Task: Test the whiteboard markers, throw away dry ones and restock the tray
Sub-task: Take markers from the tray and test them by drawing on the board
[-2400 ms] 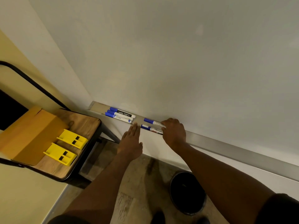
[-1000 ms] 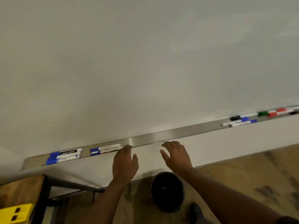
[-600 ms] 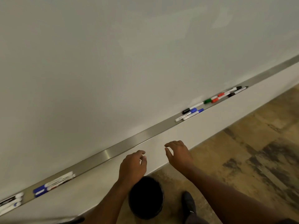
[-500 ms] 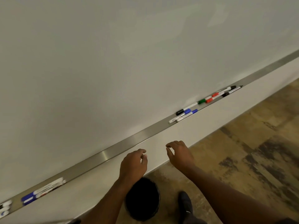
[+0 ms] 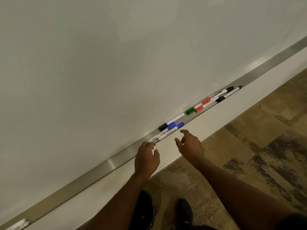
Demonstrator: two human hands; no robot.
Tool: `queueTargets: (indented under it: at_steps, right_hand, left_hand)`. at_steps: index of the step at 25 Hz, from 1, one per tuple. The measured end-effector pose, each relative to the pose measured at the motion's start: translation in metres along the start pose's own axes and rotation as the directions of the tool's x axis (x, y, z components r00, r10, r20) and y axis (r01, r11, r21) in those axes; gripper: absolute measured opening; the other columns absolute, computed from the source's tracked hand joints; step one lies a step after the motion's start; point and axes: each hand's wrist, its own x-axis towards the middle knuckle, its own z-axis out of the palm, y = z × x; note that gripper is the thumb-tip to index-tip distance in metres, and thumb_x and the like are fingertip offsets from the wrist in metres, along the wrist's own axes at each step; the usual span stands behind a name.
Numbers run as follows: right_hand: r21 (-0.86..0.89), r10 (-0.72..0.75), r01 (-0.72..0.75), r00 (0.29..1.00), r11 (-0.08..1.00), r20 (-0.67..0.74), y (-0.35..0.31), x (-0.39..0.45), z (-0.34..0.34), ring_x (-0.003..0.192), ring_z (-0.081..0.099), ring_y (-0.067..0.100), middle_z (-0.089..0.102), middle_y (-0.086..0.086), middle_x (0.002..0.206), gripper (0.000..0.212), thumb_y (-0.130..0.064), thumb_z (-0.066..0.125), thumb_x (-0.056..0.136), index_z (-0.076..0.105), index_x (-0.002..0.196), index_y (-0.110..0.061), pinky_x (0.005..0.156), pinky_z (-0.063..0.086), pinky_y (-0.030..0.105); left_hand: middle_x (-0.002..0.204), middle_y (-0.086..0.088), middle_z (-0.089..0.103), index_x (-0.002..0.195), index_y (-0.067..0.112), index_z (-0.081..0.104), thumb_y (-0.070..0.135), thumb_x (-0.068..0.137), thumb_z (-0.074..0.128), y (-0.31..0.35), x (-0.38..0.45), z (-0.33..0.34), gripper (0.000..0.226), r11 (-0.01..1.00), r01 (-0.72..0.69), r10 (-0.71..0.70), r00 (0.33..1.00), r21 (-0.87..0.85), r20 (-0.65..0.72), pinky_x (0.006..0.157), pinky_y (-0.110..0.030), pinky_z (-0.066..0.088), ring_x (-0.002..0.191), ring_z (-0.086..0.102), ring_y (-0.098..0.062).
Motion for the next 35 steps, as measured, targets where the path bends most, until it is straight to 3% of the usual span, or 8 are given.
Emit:
queueTargets:
  at_steps: [4,8,11,14,19,25,30,35]
  right_hand:
    - [0.072,0.113,-0.113,0.994,0.991,0.016,0.005,0.041,-0.005,0.082,0.067,0.022,0.069,0.007,0.094,0.059,-0.045,0.055,0.094,0.035,0.142,-0.018,0.074,0.055,0.036]
    - [0.058,0.117,-0.121,0.991,0.991,0.07,0.01,0.055,-0.005,0.068,0.06,0.015,0.062,0.0,0.077,0.053,-0.044,0.053,0.095,0.038,0.139,-0.018,0.059,0.044,0.025]
    - [0.152,0.138,-0.145,0.989,0.978,0.053,0.01,0.055,-0.006,0.06,0.057,0.011,0.06,-0.001,0.073,0.045,-0.041,0.055,0.095,0.043,0.131,-0.018,0.052,0.042,0.022]
    - [0.307,0.181,-0.181,0.983,0.934,0.029,0.005,0.055,-0.006,0.062,0.058,0.009,0.06,-0.001,0.08,0.044,-0.041,0.061,0.091,0.04,0.122,-0.017,0.056,0.047,0.021]
    - [0.632,0.287,-0.251,0.957,0.733,0.047,-0.006,0.051,-0.004,0.079,0.07,0.022,0.066,0.013,0.106,0.04,-0.027,0.066,0.09,0.035,0.115,-0.02,0.079,0.06,0.034]
    - [0.723,0.176,-0.243,0.97,0.646,0.169,-0.033,0.019,-0.011,0.085,0.068,0.018,0.067,0.006,0.097,0.03,-0.028,0.055,0.096,0.051,0.12,-0.009,0.082,0.058,0.033]
    - [0.755,-0.041,-0.355,0.892,0.551,0.449,-0.061,-0.027,-0.008,0.072,0.059,0.019,0.058,0.009,0.085,0.03,-0.031,0.043,0.101,0.064,0.111,-0.012,0.062,0.056,0.03]
    - [0.557,-0.26,-0.218,0.712,0.802,0.653,-0.098,-0.077,0.023,0.05,0.047,0.011,0.057,0.004,0.069,0.042,-0.044,0.038,0.101,0.063,0.107,-0.011,0.043,0.037,0.022]
  left_hand:
    - [0.116,-0.002,0.062,0.124,0.013,0.06,0.019,0.094,0.054,0.023,0.027,0.013,0.03,0.96,0.219,-0.202,0.973,-0.175,0.108,0.082,-0.023,0.047,0.103,0.059,-0.016]
    - [0.125,-0.006,0.063,0.127,0.012,0.059,0.02,0.096,0.05,0.03,0.035,0.024,0.032,0.904,0.338,-0.302,0.938,-0.262,0.167,0.09,-0.028,0.051,0.11,0.061,-0.022]
    - [0.113,-0.009,0.068,0.113,0.011,0.064,0.022,0.098,0.049,0.03,0.038,0.03,0.024,0.831,0.414,-0.399,0.909,-0.371,0.121,0.084,-0.033,0.057,0.094,0.067,-0.021]
    - [0.092,-0.007,0.07,0.101,0.01,0.064,0.025,0.098,0.051,0.037,0.037,0.029,0.019,0.688,0.486,-0.523,0.847,-0.54,0.096,0.073,-0.028,0.058,0.071,0.066,-0.013]
    - [0.083,-0.005,0.071,0.096,0.012,0.066,0.023,0.097,0.054,0.042,0.024,0.023,0.016,0.62,0.458,-0.492,0.86,-0.637,0.14,0.076,-0.031,0.06,0.075,0.071,-0.017]
    - [0.07,-0.005,0.066,0.08,0.014,0.064,0.03,0.097,0.05,0.025,-0.012,-0.001,0.027,0.813,0.321,-0.41,0.908,-0.485,-0.087,0.061,-0.034,0.054,0.066,0.064,-0.02]
    - [0.081,0.001,0.067,0.092,0.017,0.067,0.029,0.098,0.051,0.001,-0.036,-0.045,0.022,0.696,0.346,-0.47,0.882,-0.629,-0.036,0.06,-0.025,0.048,0.072,0.061,-0.013]
    - [0.109,0.003,0.072,0.113,0.019,0.068,0.029,0.102,0.042,-0.023,-0.058,-0.068,0.029,0.496,0.327,-0.371,0.917,-0.805,0.143,0.089,-0.033,0.051,0.104,0.065,-0.013]
